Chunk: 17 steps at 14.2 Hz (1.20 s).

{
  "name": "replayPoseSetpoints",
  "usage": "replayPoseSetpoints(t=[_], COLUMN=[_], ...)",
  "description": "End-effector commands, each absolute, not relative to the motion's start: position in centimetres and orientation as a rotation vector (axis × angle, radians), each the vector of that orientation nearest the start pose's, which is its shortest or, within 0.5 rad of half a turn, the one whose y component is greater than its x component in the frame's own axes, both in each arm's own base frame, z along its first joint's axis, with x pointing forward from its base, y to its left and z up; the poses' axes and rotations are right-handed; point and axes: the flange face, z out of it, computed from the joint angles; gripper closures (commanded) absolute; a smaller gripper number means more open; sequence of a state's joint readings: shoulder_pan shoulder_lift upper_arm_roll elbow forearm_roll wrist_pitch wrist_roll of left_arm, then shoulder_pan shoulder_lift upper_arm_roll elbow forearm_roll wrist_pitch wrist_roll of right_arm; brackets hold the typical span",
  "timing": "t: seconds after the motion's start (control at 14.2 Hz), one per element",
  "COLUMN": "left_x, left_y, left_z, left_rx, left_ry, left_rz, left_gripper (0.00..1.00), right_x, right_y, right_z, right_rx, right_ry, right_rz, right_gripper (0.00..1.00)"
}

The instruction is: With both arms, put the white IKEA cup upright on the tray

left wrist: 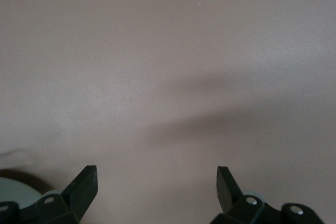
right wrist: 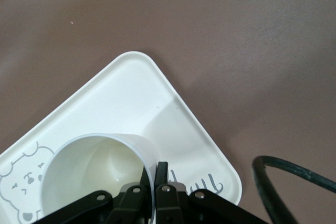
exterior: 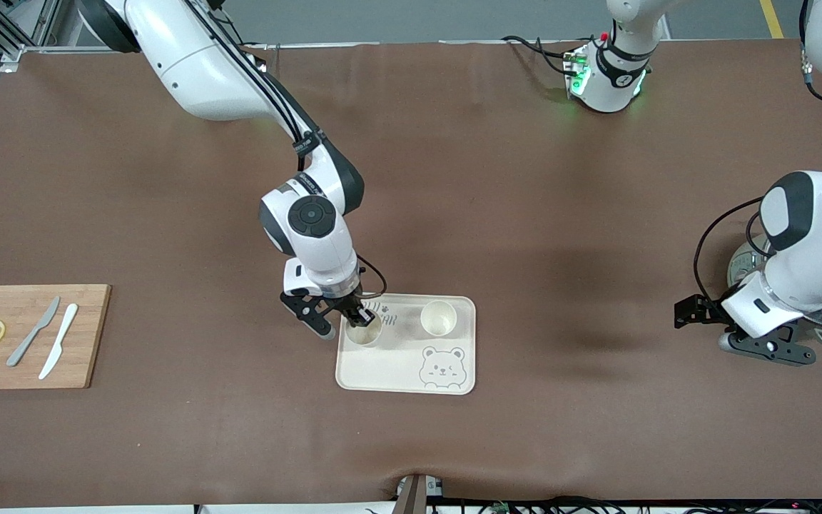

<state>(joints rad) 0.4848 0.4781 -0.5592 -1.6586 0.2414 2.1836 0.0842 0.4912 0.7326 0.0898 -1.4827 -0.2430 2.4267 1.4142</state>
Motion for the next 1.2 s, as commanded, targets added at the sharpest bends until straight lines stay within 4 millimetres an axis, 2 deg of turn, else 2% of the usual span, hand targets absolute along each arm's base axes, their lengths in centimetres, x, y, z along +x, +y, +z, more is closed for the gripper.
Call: replayPoseSetpoints(t=[0.0, 0.42, 0.71, 0.99, 1.06, 1.13], left_x=[65.7, 62.0, 59.3, 57.4, 56.9, 56.5], left_y=[0.1, -1.5, -4.6, -5.6, -6.0, -6.2], left_z=[39.4, 43.5, 46.2, 49.4, 50.1, 50.8], left_rx=[-3.135, -3.087, -3.086, -3.100, -3.106, -3.104], left_ry=[0.315, 0.234, 0.242, 0.205, 0.206, 0.204], left_rz=[-0.189, -0.220, -0.176, -0.144, -0.144, -0.140], left_gripper=[0.00, 0.00, 0.00, 0.00, 0.00, 0.00], right_x=[63.0, 63.0, 63.0, 62.8, 62.8, 62.9], right_y=[39.9, 39.8, 39.8, 40.0, 40.0, 39.9], right_z=[25.6, 23.7, 23.0, 22.5, 22.5, 22.5], right_rx=[-2.821, -2.831, -2.832, -2.842, -2.842, -2.841], right_ry=[1.029, 1.019, 1.024, 1.006, 1.006, 1.008], right_rz=[-0.384, -0.411, -0.410, -0.418, -0.418, -0.419], right_gripper=[1.00, 1.00, 1.00, 1.00, 0.99, 0.89])
